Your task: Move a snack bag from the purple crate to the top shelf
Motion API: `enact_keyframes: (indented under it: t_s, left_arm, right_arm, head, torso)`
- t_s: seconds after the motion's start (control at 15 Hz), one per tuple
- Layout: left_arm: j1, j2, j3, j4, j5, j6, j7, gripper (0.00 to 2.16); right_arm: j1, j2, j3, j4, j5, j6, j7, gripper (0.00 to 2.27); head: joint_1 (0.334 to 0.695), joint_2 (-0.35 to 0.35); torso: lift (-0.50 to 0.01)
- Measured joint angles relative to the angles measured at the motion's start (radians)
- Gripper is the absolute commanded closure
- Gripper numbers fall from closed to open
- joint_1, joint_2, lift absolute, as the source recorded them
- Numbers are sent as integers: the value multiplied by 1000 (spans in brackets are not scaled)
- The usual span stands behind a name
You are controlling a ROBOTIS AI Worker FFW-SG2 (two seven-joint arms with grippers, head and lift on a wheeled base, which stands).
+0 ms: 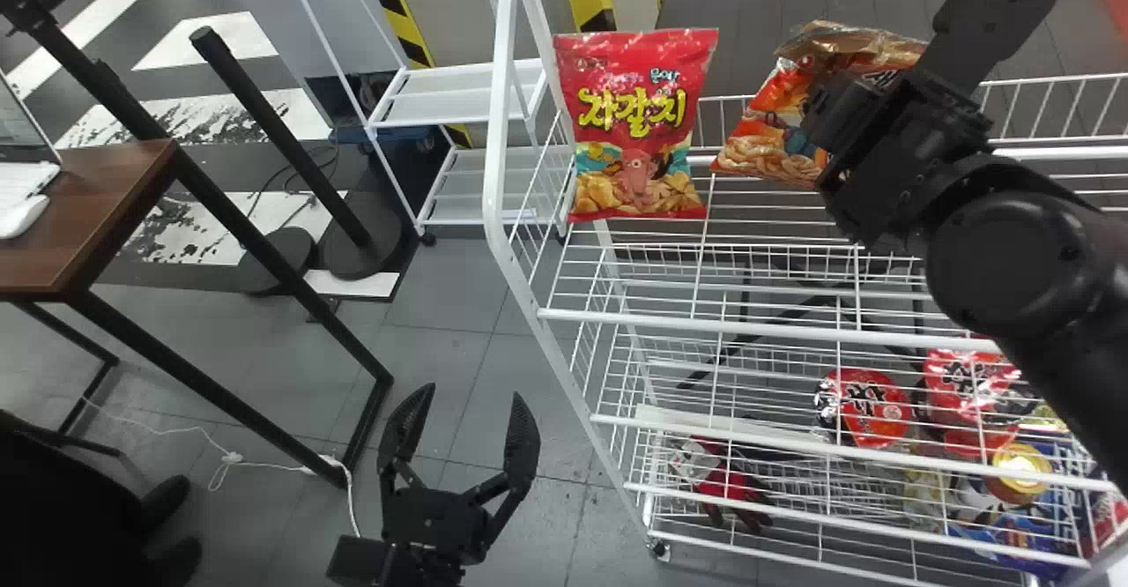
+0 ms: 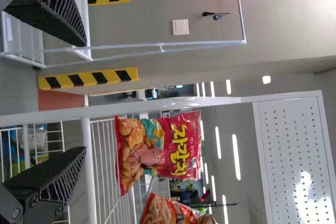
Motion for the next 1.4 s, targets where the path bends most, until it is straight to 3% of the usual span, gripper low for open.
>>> enact_keyframes:
  t_s: [0.27, 0.4, 0.53, 0.67, 0.8, 1.4]
  left_arm:
    - [0, 0, 2, 1, 0, -4, 0, 113]
    - [0, 0, 2, 1, 0, -5, 0, 113]
    - [0, 0, 2, 1, 0, -6, 0, 113]
    - [0, -1, 2, 1, 0, -8, 0, 113]
    - [0, -3, 2, 1, 0, -12, 0, 113]
    - [2, -1, 2, -1, -1, -18, -2, 113]
  right_arm:
    - [-21, 0, -11, 17, -19, 108, 35, 2233]
    - [-27, 0, -24, 19, -25, 163, 48, 2084]
    - [-32, 0, -38, 20, -27, 208, 58, 1683]
    - [-34, 0, -50, 20, -28, 254, 88, 1112]
    - [-35, 0, -62, 19, -28, 298, 116, 795]
    - [-40, 0, -81, 21, -13, 371, 137, 184]
  head:
    - [695, 350]
    - [695, 350]
    - [695, 350]
    - [695, 350]
    - [695, 350]
    - [695, 350]
  torso:
    - [0]
    - [0]
    - [0]
    - [0]
    - [0]
    - [0]
